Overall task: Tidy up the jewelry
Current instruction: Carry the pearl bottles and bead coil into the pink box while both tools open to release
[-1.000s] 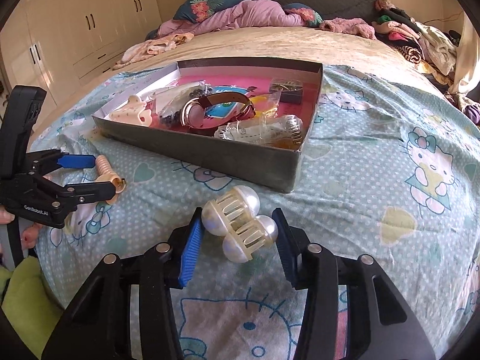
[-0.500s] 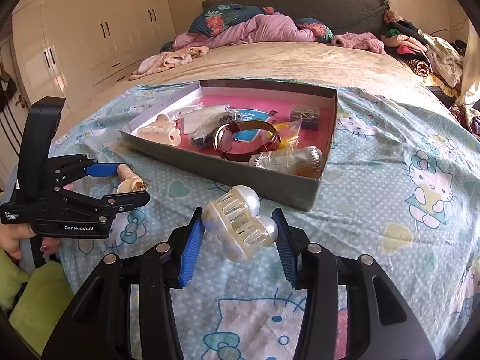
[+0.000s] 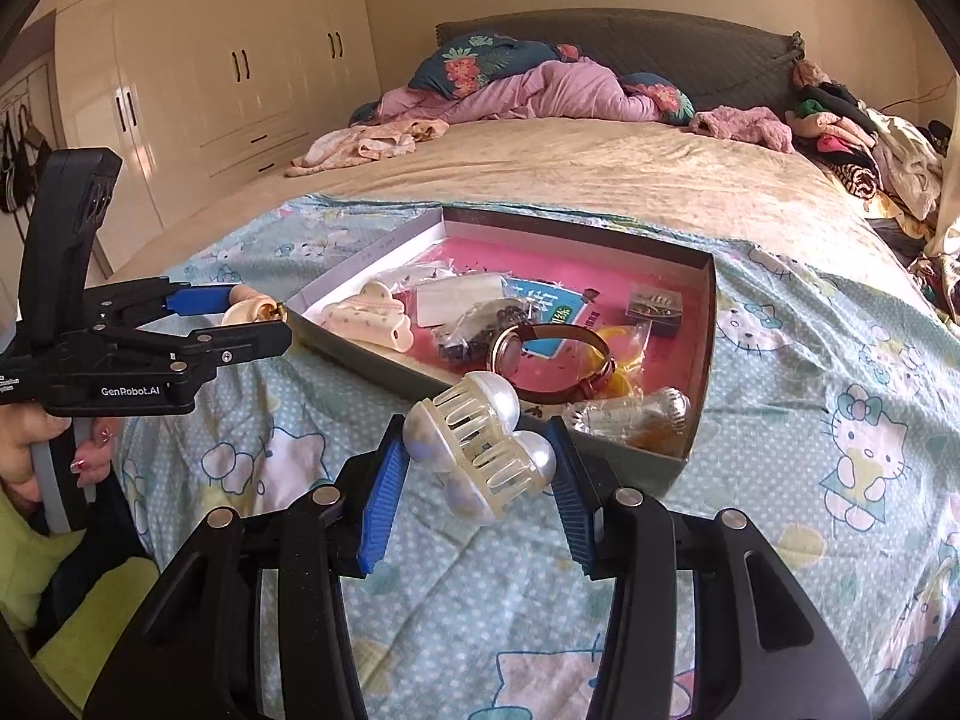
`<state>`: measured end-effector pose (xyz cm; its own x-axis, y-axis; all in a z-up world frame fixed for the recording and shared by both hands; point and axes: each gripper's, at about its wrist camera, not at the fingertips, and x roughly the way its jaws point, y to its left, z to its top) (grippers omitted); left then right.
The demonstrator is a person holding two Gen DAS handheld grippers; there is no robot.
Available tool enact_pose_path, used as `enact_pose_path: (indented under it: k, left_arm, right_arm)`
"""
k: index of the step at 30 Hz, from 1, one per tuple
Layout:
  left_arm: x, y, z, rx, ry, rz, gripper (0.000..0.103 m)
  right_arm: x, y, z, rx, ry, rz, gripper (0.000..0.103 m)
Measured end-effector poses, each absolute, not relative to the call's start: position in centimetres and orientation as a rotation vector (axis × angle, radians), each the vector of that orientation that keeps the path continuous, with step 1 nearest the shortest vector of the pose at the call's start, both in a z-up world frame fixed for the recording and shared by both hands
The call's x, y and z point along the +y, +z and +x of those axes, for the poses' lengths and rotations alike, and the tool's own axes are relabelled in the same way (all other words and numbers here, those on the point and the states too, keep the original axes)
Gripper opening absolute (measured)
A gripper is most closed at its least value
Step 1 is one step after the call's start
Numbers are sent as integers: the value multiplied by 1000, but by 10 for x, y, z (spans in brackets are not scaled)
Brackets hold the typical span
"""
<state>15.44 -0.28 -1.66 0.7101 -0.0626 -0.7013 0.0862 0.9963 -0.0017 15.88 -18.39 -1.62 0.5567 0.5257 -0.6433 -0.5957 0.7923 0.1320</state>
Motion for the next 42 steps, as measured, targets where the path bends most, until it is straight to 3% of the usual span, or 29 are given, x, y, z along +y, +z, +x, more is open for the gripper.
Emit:
enact_pose_path:
  k: [42]
  left_arm:
    - [51, -38, 241, 827, -56, -61, 65]
  right_arm:
    - [-114, -14, 222, 710, 686, -171, 44]
